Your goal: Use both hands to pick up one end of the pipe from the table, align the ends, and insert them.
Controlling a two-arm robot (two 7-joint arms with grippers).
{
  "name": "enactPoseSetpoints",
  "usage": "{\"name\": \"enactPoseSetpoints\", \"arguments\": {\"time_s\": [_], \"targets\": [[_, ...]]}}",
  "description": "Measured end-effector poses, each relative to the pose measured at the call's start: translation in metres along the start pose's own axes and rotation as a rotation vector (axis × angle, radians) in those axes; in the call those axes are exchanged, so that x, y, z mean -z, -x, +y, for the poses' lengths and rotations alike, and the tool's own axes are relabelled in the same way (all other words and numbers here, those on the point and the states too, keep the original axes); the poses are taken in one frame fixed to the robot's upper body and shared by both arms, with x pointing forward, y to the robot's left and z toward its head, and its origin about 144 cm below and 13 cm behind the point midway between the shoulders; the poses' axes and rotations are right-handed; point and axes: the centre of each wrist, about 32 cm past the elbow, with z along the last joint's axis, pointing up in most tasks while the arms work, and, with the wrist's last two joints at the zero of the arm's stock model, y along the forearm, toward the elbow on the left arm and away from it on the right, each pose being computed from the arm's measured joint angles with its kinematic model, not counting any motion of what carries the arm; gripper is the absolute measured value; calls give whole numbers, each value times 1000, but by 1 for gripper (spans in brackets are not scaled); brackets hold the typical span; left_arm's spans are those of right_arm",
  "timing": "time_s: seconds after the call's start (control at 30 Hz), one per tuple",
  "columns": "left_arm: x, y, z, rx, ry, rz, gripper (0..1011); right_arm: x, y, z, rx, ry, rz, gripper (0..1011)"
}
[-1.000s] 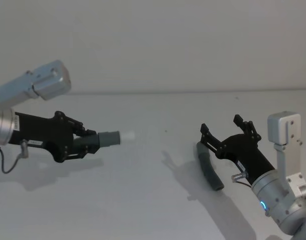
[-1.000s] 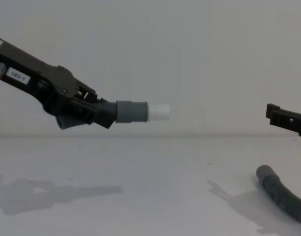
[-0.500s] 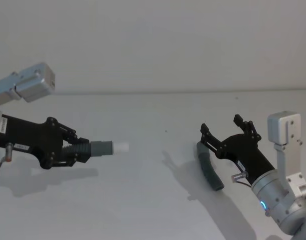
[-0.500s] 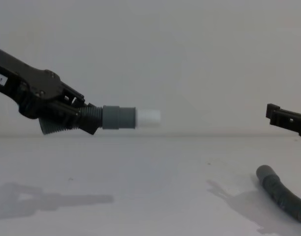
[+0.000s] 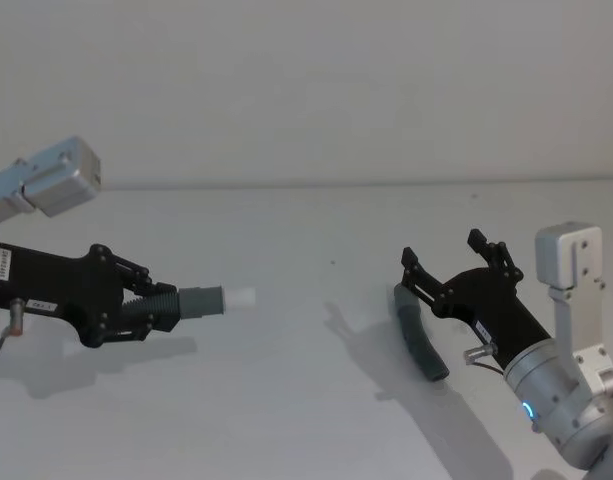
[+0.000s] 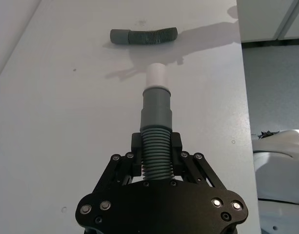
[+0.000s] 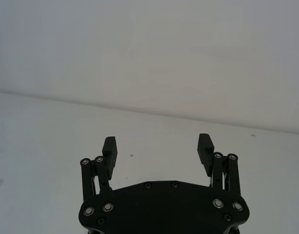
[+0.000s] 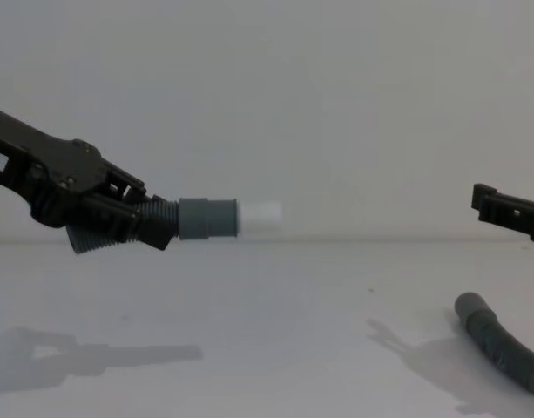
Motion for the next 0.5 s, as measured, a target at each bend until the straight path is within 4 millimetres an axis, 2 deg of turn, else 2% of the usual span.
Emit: {"name": "enactPoseSetpoints", "arguments": {"time_s": [0.23,0.5], "targets": [[3,1,0,-6,7,5,302,-14,-1,0,-12,32,-21,1003],[5,2,-1,-10,12,8,302,-42,2,-4,-31,117,-40,1003]]}}
